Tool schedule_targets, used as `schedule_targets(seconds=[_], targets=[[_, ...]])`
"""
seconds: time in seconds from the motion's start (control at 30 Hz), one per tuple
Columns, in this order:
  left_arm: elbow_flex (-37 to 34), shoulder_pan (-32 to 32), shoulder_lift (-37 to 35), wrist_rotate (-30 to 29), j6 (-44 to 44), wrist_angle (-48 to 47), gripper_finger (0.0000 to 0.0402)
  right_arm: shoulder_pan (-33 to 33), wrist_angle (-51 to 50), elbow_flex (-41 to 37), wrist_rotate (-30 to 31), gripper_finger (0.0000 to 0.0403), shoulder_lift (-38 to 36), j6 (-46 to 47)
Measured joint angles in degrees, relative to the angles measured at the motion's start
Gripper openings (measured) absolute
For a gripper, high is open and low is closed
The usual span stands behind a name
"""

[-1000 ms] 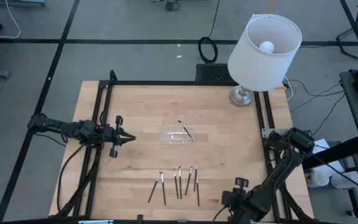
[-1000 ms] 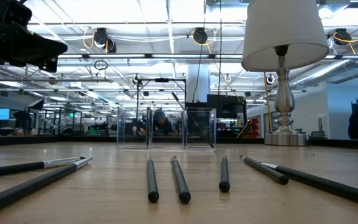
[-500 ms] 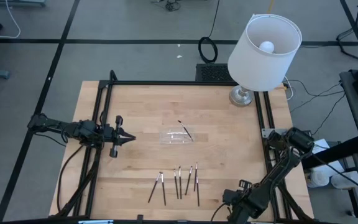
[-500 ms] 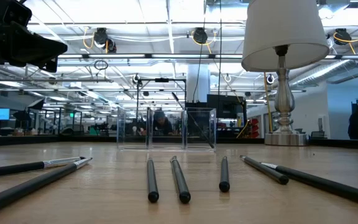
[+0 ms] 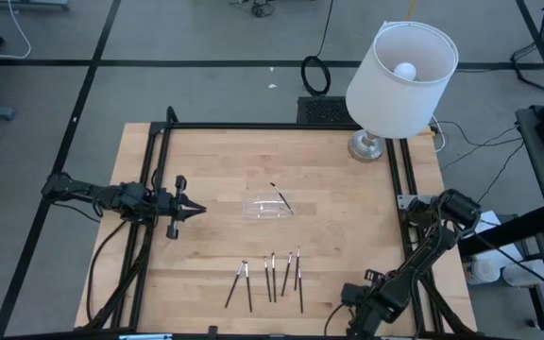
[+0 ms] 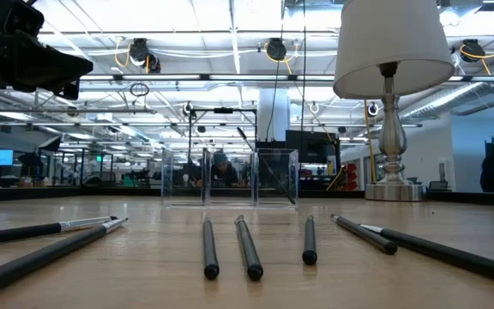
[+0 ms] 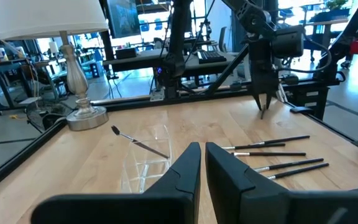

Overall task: Pick & Place Makeup Supplies
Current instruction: Put the makeup brush into the transparent organizer

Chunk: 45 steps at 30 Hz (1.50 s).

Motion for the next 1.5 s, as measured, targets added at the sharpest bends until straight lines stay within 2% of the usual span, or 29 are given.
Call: schedule_targets(seconds=[0.17,0.37,0.63,0.87,1.1,1.2,1.5], targets=[[0.0,0.0,0.0,0.0,0.0,0.0,0.0031,-2.5,0.7,-3.0,-0.8,0.001,-0.2,-3.8],[0.0,0.0,0.0,0.0,0.0,0.0,0.0031,-7.9,0.5,-4.2,-2.9,0.0019,-0.3,-9.8],[0.0,0.0,0.0,0.0,0.0,0.0,0.0031,-16.7,1.0,-4.2,-2.2,0.0005,-0.2,-17.7],[0.0,0.0,0.0,0.0,0.0,0.0,0.0031,-19.6,2.0,-4.1,4.3,0.0002,-1.1,-22.8],[0.0,0.0,0.0,0.0,0.0,0.0,0.0031,-19.9,2.2,-4.0,15.6,0.0,-5.4,-24.5],[0.0,0.0,0.0,0.0,0.0,0.0,0.0031,-20.0,1.6,-4.1,18.4,0.0,-7.6,-24.8],[0.0,0.0,0.0,0.0,0.0,0.0,0.0031,-20.2,0.4,-4.2,18.0,0.0004,-10.5,-26.3]])
